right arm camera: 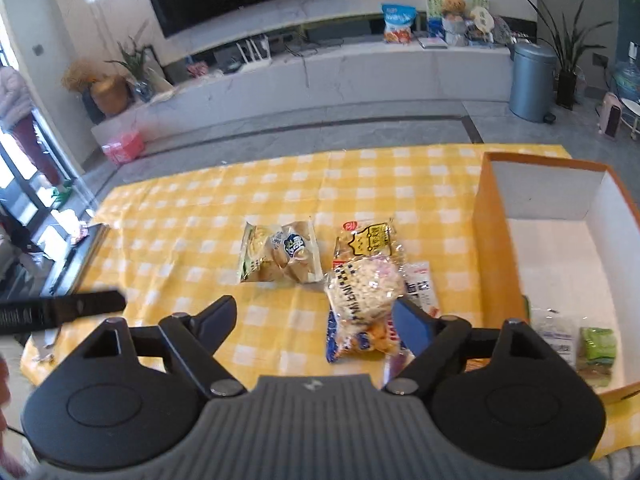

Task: Organize snacks
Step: 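Withdraw both tools from the box back over the snack pile, then grasp the yellow chips bag with the right tool and lift it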

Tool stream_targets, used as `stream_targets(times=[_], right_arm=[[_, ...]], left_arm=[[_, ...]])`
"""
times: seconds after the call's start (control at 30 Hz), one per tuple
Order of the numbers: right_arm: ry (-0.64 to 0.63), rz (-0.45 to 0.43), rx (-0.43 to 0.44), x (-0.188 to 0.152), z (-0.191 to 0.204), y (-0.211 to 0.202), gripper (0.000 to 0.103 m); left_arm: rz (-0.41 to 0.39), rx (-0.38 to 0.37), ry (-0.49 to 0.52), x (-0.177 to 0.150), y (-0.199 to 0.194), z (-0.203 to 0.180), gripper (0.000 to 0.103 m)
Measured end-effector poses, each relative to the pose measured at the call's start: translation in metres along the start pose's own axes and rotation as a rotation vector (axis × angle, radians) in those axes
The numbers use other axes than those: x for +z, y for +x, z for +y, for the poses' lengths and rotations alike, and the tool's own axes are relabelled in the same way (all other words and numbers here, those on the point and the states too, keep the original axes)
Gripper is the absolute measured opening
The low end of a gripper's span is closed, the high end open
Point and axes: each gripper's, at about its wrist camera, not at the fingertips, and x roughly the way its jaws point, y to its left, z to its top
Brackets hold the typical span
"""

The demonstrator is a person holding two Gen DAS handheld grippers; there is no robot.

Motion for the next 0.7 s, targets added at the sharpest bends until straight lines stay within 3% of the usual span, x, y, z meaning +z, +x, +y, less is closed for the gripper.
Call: stream_targets(times=[0.13,0.2,0.3,0.43,0.7], right_arm=[[0.018,0.068,0.011,0.012,0.021,0.048,0.079],[0.034,0.105,0.010,0.020,0.030,0.077,0.079],[-0.089,0.078,-0.060,0.028,0.056,0.116,0.083],[-0.213,0.084,-0.121,0.040,0.082,0.167,0.089],[-0.069,0.216,-0.104,0.059,0.082,0.233,0.095]], left_arm=[[0.050,-0.043,-0.120,-0.009,0.039,0.051,0.074],[0.063,-0.022,-0.218,-0.008,0.056,0.078,0.073],[0.076,0.076,-0.271,-0.004,0.073,0.095,0.072],[0.135,0.067,-0.328,-0.006,0.083,0.111,0.072],[0.149,0.044,-0.369,-0.010,0.080,0.122,0.072]])
